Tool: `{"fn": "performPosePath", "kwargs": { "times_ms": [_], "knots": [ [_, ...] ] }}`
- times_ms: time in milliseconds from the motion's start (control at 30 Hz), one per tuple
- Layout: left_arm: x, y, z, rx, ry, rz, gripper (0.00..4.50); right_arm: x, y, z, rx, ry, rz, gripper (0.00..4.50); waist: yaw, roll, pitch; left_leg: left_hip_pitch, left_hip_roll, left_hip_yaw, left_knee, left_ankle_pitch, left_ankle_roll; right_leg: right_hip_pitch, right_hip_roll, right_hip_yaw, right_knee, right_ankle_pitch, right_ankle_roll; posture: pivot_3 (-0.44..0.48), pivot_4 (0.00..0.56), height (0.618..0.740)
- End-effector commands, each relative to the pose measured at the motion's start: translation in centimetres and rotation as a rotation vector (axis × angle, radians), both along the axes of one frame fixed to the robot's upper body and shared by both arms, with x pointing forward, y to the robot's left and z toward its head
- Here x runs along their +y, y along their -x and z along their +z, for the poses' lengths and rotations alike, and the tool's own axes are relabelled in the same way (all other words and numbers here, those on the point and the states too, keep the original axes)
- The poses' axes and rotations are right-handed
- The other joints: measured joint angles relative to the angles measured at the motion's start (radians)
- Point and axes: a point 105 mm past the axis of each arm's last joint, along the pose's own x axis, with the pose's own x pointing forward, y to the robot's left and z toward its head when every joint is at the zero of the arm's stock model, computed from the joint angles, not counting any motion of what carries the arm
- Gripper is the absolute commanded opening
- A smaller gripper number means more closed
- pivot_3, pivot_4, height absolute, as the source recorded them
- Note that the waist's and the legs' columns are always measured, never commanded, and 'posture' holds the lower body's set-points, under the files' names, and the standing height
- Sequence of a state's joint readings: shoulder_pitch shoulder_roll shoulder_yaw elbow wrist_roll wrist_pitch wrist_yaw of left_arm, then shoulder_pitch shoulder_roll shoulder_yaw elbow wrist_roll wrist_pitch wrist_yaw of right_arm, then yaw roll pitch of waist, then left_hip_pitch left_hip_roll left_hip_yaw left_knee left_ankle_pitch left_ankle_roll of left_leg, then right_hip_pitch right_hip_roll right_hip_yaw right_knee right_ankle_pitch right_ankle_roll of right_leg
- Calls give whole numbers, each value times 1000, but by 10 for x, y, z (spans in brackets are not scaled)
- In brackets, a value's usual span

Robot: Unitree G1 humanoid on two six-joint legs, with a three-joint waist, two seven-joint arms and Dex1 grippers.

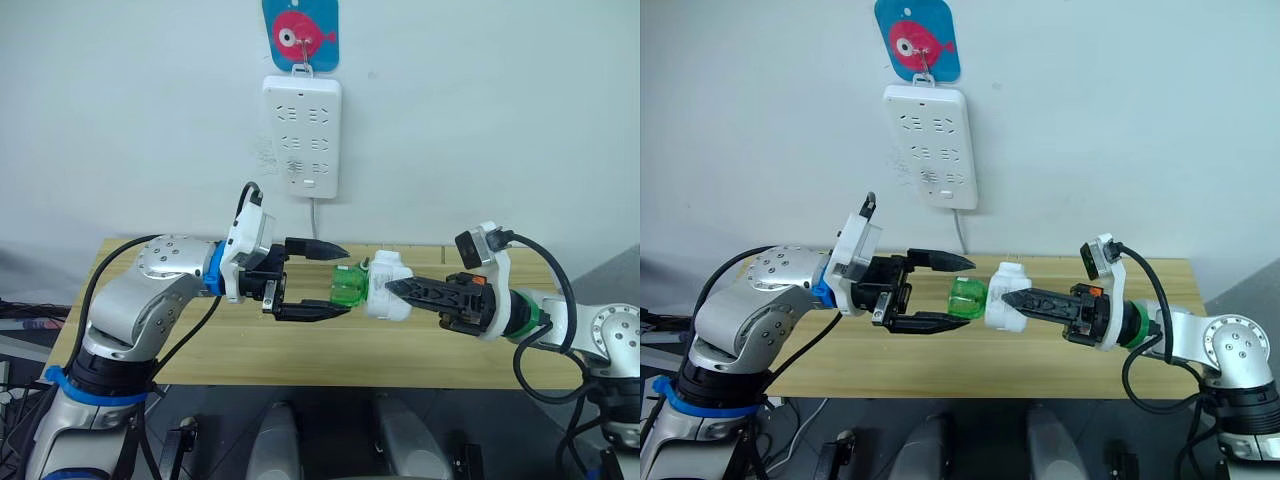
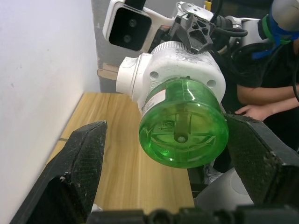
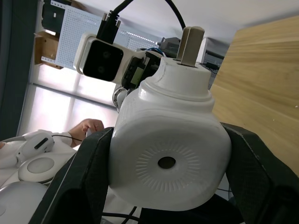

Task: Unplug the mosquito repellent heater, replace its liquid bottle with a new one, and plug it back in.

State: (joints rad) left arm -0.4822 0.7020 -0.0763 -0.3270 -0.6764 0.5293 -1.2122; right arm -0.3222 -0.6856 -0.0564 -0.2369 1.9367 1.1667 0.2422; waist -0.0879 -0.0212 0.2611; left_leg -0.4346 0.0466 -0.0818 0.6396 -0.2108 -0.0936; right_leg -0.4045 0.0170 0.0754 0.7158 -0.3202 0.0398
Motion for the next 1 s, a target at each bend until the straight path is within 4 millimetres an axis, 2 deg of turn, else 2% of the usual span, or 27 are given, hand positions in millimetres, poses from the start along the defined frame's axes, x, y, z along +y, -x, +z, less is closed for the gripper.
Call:
{"fn": "performPosePath", "kwargs": {
  "times_ms": [33,167,233,433,733,933,1000],
  "knots": [
    [-4,4,1,-37,4,-26,3784,2,6,13,-35,-44,42,3056,1,0,0,0,0,0,0,0,0,0,0,0,0,0,0,-129,228,725],
    [-9,5,1,-27,16,-30,2630,4,6,13,-37,-38,49,3056,1,0,0,0,0,0,0,0,0,0,0,0,0,0,0,-129,228,725],
    [-11,6,0,-29,21,-34,2229,4,7,12,-37,-34,54,3056,1,0,0,0,0,0,0,0,0,0,0,0,0,0,0,-124,230,725],
    [-13,5,2,-69,34,-32,2230,4,8,11,-36,-16,63,3056,1,0,0,0,0,0,0,0,0,0,0,0,0,0,0,-124,227,725],
    [-8,6,-7,-89,-13,-54,2230,4,7,11,-39,-9,58,3056,1,0,0,0,0,0,0,0,0,0,0,0,0,0,0,-125,225,725],
    [-7,2,-7,-216,-15,-45,4114,4,7,11,-37,-3,54,3056,1,0,0,0,0,0,0,0,0,0,0,0,0,0,0,-127,228,725],
    [-8,2,-6,-231,-11,-49,4126,3,7,11,-37,-2,50,3056,1,0,0,0,0,0,0,0,0,0,0,0,0,0,0,-127,229,725]
  ]
}}
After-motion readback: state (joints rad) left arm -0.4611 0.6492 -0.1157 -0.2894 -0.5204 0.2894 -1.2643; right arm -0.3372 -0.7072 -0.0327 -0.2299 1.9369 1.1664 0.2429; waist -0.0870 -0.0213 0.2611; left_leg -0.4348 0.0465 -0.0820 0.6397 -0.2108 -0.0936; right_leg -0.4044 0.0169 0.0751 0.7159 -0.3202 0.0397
